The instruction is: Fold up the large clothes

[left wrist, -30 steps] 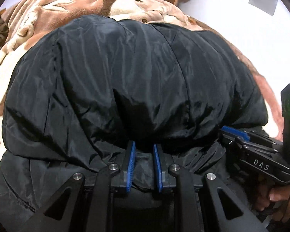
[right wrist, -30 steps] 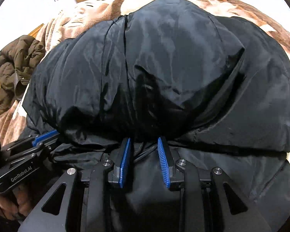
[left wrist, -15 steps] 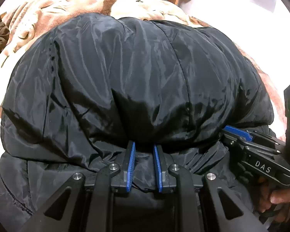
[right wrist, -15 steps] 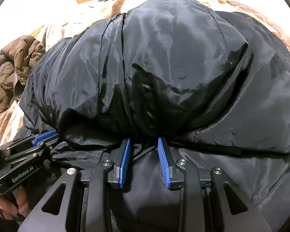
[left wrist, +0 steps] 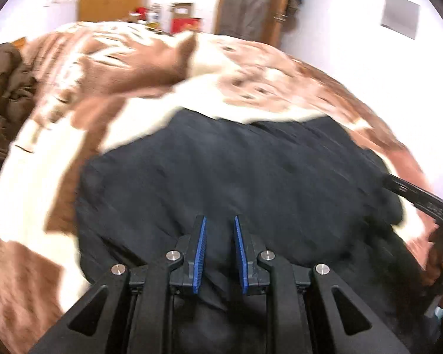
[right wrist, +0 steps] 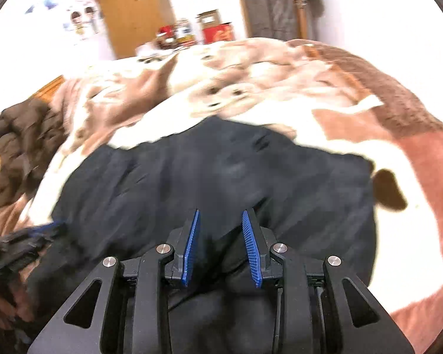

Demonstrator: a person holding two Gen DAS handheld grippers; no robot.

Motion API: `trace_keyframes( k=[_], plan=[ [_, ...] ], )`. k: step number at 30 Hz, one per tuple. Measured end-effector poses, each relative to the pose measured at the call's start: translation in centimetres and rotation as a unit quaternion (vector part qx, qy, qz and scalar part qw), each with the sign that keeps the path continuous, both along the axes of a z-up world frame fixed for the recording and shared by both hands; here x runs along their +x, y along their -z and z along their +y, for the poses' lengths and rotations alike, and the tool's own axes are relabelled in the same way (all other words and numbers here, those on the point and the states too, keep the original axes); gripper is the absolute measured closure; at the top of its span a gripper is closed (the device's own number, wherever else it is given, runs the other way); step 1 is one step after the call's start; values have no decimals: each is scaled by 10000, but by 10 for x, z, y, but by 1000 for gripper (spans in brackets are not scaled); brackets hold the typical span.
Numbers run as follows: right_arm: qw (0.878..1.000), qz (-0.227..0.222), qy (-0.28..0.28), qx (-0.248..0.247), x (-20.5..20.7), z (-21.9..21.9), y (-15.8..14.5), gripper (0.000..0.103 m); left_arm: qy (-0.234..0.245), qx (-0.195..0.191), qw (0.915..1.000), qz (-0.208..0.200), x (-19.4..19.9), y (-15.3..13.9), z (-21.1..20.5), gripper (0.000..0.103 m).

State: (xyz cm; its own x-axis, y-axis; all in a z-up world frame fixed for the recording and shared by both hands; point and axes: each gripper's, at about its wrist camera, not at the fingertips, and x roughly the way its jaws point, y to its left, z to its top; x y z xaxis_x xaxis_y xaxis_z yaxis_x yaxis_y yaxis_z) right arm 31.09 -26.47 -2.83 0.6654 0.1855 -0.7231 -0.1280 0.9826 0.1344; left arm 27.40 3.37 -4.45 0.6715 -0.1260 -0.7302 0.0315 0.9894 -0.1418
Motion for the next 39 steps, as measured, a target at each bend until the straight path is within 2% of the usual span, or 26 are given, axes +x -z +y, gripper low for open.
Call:
trace_keyframes(
  k=[3,5,8,11,15,21,25,29,31,33,39],
  plan=[
    [9988,438,208,-46,26,-19,24,72,-385,-16,9990,239,25,18,30,83],
    [9974,688,150,-144,35,-18,44,72,-391,-153,9984,387,33,32,39,83],
    [9973,635,133,-347,33,-13,56,72,-305,71,9988,373,34,44,26,83],
    [9971,709,205,-159,34,-19,57,72,-329,109,9986,397,34,48,21,83],
    [9972,698,227,-116,22,-22,36,72,-334,17,9984,453,32,35,26,83],
    [9987,429,235,136,-40,-23,3,72,-115,-181,9995,248,-22,9,19,83],
    [9992,357,151,-24,-87,-13,-9,72,77,-273,9993,255,-64,0,5,83],
    [9994,271,0,-237,-127,1,-21,72,283,-187,9991,260,-106,-8,-10,83],
    [9993,210,-81,-296,-143,7,-26,71,349,-156,9989,266,-123,-11,-15,83],
    [9992,133,-182,-340,-159,11,-31,65,375,-181,9988,268,-140,-15,-17,83],
    [9981,22,-428,-438,-200,20,-40,63,413,-227,9986,255,-179,-25,-23,83]
  ],
)
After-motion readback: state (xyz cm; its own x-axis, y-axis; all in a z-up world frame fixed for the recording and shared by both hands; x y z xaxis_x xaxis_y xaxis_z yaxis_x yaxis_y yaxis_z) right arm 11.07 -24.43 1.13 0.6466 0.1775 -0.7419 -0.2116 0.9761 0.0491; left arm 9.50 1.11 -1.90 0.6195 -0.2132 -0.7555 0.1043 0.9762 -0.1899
